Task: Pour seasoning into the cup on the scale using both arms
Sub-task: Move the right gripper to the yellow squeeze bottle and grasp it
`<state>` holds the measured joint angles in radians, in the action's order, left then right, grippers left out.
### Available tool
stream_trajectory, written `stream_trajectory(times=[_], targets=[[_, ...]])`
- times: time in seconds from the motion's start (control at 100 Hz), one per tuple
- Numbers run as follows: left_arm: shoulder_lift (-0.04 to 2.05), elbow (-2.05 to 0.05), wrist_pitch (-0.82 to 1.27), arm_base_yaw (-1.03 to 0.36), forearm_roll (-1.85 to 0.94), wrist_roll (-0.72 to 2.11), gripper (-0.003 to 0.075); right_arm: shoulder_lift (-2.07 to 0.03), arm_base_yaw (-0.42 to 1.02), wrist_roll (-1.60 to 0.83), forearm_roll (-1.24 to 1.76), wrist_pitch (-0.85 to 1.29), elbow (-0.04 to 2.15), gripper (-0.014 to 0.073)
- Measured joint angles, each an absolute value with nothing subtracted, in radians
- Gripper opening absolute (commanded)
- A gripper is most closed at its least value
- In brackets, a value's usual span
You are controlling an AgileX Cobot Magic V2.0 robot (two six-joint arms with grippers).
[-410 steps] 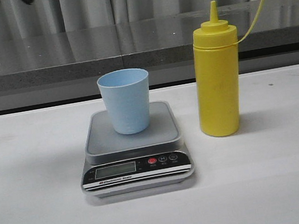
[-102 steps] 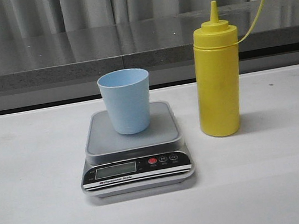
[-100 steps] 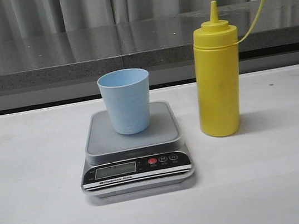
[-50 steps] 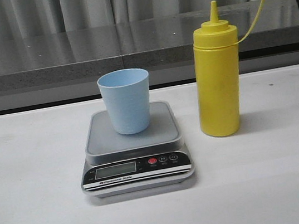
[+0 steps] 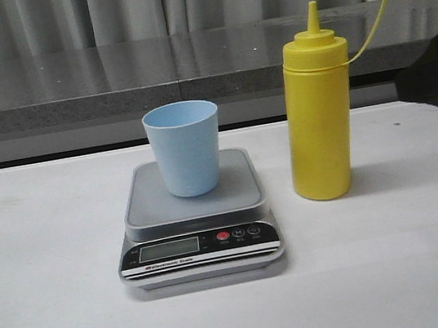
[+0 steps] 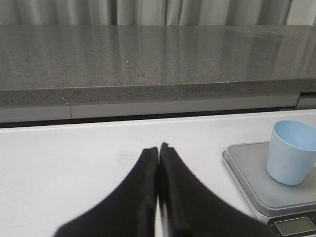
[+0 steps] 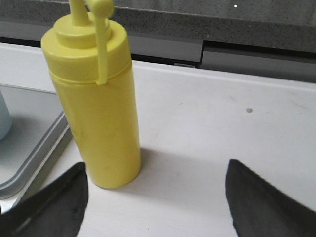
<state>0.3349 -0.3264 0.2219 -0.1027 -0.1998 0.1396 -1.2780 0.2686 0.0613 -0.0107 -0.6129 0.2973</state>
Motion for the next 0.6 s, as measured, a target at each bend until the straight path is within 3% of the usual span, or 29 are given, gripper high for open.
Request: stream_trajectory(times=[0.41,0.6], targets=[[0.335,-0.326,0.222,-0.103,-0.2,0.14,-0.002,-1.561,0.269,0.063,-0.142,-1.074,0.294,0.0622],[0.335,-0.326,0.222,-0.103,-0.2,0.14,-0.002,-1.695,0.269,0.063,-0.157,-1.126,0.305,0.0627]])
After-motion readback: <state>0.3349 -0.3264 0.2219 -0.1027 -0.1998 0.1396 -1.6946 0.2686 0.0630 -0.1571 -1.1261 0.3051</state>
